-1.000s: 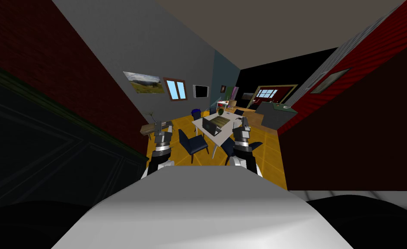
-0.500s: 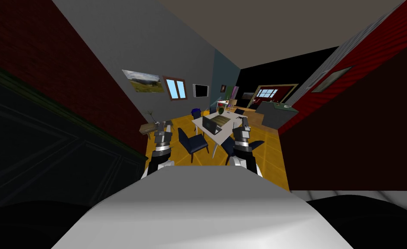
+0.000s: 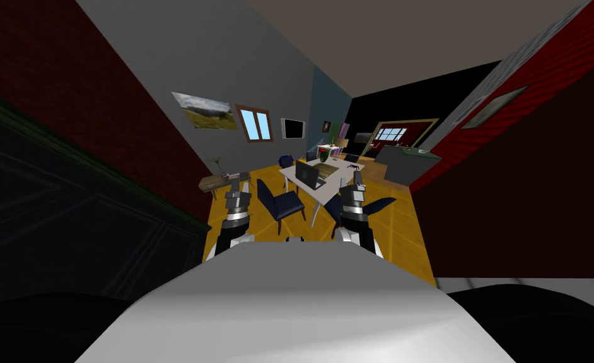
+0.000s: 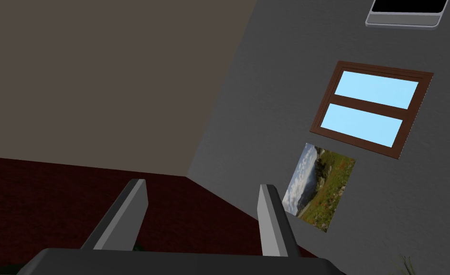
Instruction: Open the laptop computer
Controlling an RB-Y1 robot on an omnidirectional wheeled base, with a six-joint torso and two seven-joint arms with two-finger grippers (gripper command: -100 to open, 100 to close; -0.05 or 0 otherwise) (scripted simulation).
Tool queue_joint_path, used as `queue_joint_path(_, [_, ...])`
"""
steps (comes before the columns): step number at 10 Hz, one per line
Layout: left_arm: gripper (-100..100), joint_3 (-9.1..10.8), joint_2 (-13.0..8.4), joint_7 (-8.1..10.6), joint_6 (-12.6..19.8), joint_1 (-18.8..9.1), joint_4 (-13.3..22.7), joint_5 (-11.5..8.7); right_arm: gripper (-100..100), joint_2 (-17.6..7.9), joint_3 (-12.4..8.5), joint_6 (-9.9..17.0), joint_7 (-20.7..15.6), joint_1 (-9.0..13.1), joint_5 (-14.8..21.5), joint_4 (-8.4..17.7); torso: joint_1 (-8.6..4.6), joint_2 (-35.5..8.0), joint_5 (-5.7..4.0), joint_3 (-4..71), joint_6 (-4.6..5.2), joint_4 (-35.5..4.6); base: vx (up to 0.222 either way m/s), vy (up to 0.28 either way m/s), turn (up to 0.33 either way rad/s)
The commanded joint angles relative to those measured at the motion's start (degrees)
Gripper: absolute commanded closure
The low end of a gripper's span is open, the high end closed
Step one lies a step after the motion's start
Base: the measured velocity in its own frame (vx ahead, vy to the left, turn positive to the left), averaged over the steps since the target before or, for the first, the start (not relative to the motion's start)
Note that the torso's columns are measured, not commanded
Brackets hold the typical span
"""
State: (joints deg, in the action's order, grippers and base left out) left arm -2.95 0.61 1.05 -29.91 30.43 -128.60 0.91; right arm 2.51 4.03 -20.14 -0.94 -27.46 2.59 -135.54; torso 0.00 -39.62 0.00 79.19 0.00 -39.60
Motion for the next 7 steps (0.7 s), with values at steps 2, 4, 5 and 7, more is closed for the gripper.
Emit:
queue_joint_path(2, [0,0.0,0.0,0.0,0.01,-0.01,0.03,0.0,-100,-5.29,-1.61,-0.18,-2.32,0.35,2.91,-0.13,-0.04,-2.74,-0.01,4.89,0.0,-2.53,-0.11,-0.017,0.066])
queue_joint_path(4, [0,0.0,0.0,0.0,0.01,-0.01,0.03,0.0,-100,-7.89,-3.3,-0.37,-4.76,0.71,5.98,-0.23,-0.02,-2.66,-0.01,5.36,0.0,-2.67,-0.099,-0.018,0.094])
queue_joint_path(5, [0,0.0,0.0,0.0,0.01,-0.01,0.03,0.0,-100,-8.91,-4.33,-0.48,-6.26,0.93,7.82,-0.27,0.02,-2.59,0.0,5.42,0.0,-2.66,-0.082,-0.009,0.111])
queue_joint_path(7, [0,0.0,0.0,0.0,0.01,0.0,0.03,0.0,-100,-10.49,-6.73,-0.73,-9.56,1.42,11.26,-0.31,0.0,-2.56,0.0,5.45,0.0,-2.65,-0.061,-0.016,0.112])
